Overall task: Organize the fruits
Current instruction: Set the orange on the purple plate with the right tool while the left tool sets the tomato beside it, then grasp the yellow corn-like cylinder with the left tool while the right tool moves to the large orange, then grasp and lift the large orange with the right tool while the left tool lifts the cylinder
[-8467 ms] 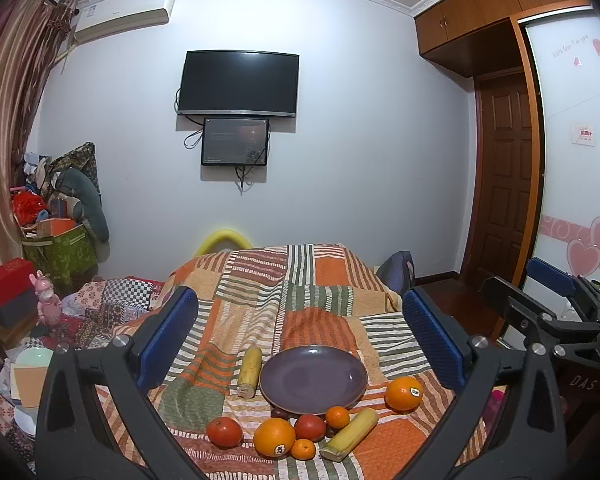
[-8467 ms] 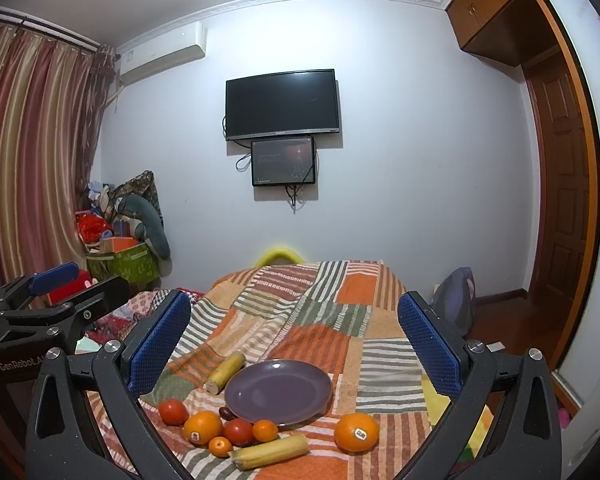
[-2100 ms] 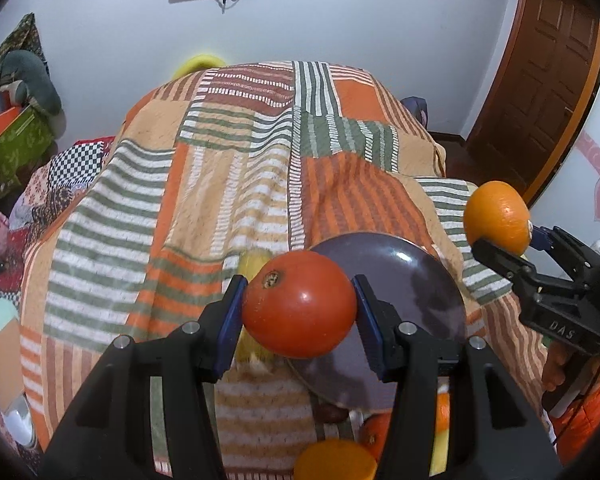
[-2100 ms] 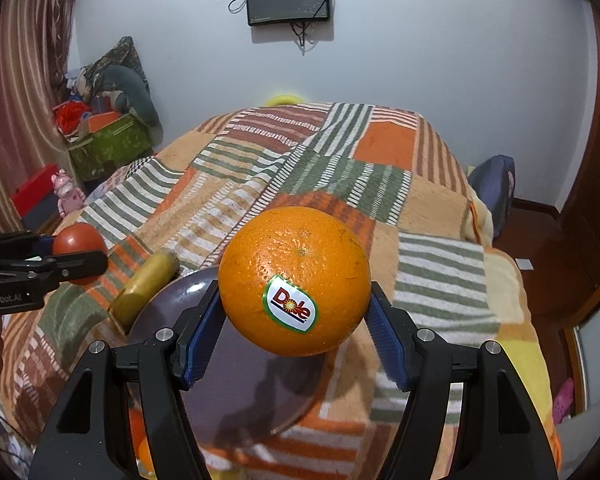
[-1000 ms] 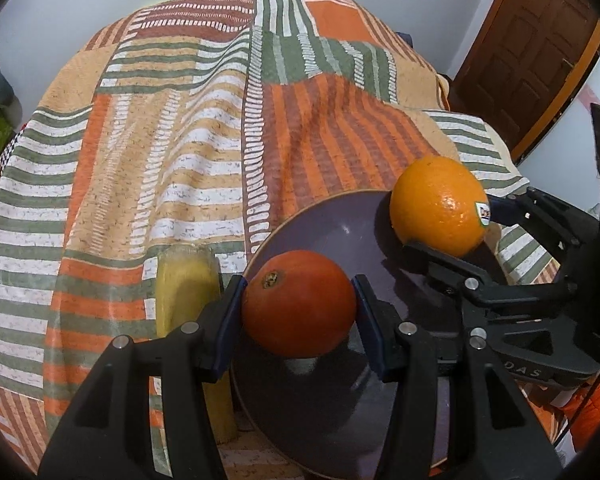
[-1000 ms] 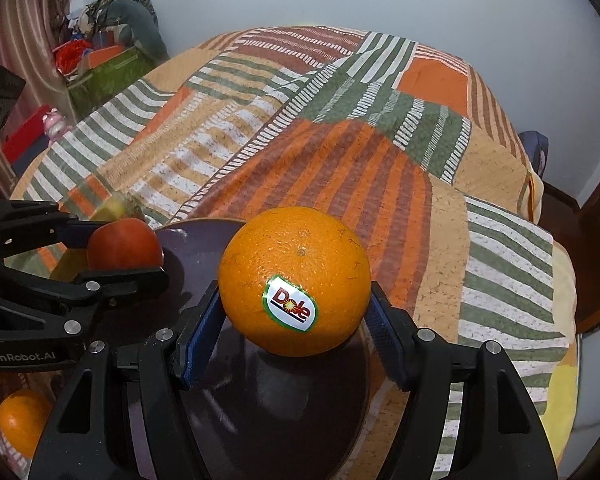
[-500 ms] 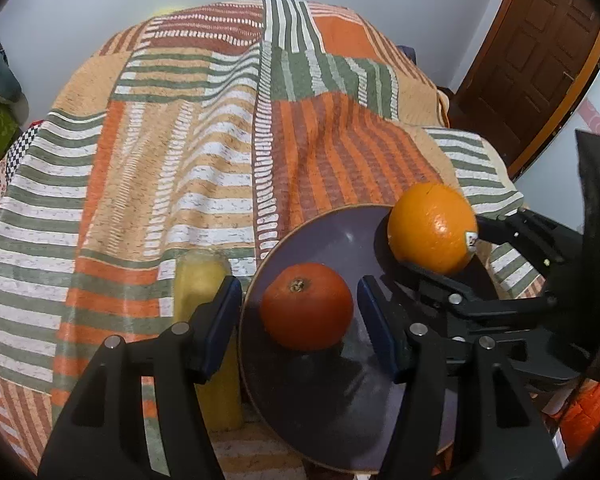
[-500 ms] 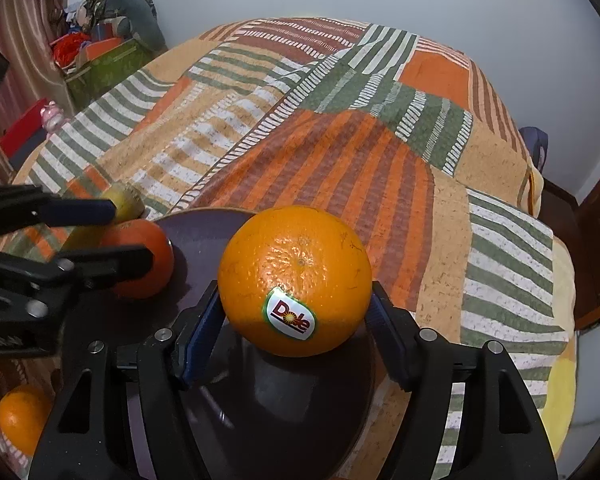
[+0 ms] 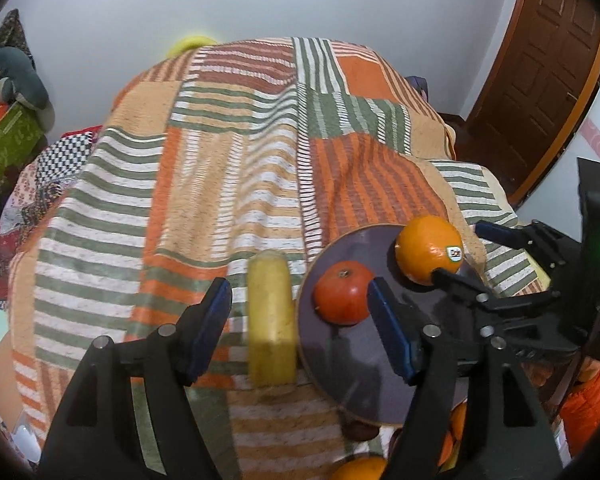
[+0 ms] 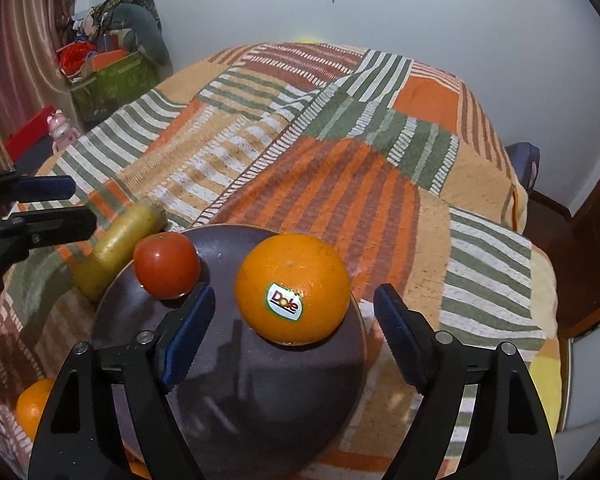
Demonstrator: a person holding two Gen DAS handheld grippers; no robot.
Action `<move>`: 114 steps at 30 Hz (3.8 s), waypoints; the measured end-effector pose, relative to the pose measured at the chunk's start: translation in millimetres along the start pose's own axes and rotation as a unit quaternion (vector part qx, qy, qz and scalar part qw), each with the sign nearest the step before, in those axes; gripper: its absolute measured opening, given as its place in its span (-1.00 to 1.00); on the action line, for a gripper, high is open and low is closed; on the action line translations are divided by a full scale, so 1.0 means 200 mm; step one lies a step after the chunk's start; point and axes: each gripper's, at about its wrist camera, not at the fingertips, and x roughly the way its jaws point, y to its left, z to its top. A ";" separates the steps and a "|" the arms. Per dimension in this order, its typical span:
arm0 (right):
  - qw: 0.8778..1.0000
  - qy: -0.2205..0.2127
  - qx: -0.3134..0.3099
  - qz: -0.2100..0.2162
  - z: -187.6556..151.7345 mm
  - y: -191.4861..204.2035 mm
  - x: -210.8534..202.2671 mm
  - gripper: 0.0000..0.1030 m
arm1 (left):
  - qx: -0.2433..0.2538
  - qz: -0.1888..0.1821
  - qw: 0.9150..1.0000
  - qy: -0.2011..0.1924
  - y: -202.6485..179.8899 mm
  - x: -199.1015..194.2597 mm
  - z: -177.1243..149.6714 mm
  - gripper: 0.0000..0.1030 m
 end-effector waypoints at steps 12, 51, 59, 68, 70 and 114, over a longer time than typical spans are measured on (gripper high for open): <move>1.000 -0.010 0.023 -0.018 -0.15 -0.01 -0.23 0.58 | -0.016 0.021 0.999 0.041 0.14 0.02 -0.21 0.44; 0.997 0.004 0.061 0.047 -0.39 0.14 -0.38 0.58 | -0.050 0.007 0.996 0.069 0.14 -0.12 -0.60 -0.31; 0.997 -0.012 0.019 0.069 -0.37 0.34 -0.43 0.58 | -0.056 0.010 0.995 0.079 0.13 -0.30 -0.82 -0.31; 0.995 0.001 -0.035 0.090 -0.36 0.59 -0.39 0.58 | -0.059 -0.004 0.995 0.081 0.14 -0.39 -0.96 -0.31; 0.994 0.010 -0.043 0.100 -0.36 0.63 -0.36 0.58 | -0.065 -0.008 0.995 0.081 0.15 -0.39 -0.96 -0.31; 0.993 0.012 -0.062 0.099 -0.30 0.69 -0.31 0.16 | -0.094 -0.026 0.992 0.081 0.21 -0.22 -0.81 -0.28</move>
